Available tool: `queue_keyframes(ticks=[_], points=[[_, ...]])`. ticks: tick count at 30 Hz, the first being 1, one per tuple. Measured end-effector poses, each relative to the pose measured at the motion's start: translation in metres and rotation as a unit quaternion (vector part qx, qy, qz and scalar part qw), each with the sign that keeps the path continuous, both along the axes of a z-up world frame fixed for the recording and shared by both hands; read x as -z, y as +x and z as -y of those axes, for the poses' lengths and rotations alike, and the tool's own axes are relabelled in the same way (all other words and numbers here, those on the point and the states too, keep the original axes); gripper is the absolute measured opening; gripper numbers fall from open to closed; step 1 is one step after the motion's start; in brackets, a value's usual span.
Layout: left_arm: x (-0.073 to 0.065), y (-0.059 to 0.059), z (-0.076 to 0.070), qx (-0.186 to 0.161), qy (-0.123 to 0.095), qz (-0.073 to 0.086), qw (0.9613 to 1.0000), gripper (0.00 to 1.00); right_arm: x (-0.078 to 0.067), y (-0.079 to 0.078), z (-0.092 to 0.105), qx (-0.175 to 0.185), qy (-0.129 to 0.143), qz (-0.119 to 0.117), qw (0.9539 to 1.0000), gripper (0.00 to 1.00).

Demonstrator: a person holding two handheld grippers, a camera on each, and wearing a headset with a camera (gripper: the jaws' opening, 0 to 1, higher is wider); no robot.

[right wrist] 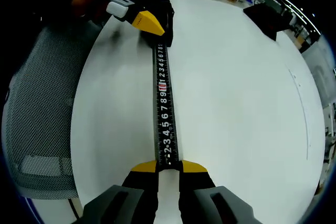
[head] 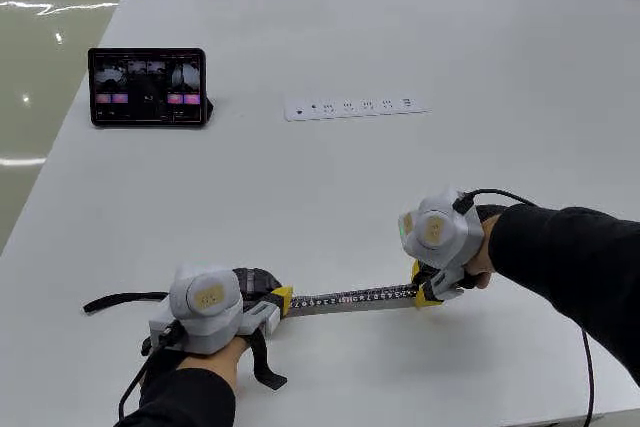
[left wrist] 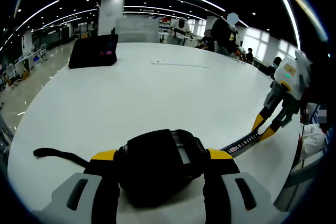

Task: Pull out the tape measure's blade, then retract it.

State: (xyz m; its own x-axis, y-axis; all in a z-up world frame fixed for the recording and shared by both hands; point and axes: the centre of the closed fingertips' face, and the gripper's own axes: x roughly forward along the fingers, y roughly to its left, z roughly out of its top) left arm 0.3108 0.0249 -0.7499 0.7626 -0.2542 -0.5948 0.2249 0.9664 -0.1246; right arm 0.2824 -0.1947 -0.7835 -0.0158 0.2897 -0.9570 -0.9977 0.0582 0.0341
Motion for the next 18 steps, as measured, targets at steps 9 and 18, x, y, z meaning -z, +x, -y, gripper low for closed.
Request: queue_keyframes(ticks=[9,18], points=[[0.0001,-0.0005,0.0003,0.001,-0.001,-0.002,1.0,0.6,0.0001,-0.0004,-0.0052,0.004,0.0,0.002,1.0,0.11],[0.0002,-0.0003,0.0003,0.0,-0.002,-0.003,1.0,0.6,0.0003,0.0003,-0.0102,0.004,0.004,0.002,1.0,0.1]])
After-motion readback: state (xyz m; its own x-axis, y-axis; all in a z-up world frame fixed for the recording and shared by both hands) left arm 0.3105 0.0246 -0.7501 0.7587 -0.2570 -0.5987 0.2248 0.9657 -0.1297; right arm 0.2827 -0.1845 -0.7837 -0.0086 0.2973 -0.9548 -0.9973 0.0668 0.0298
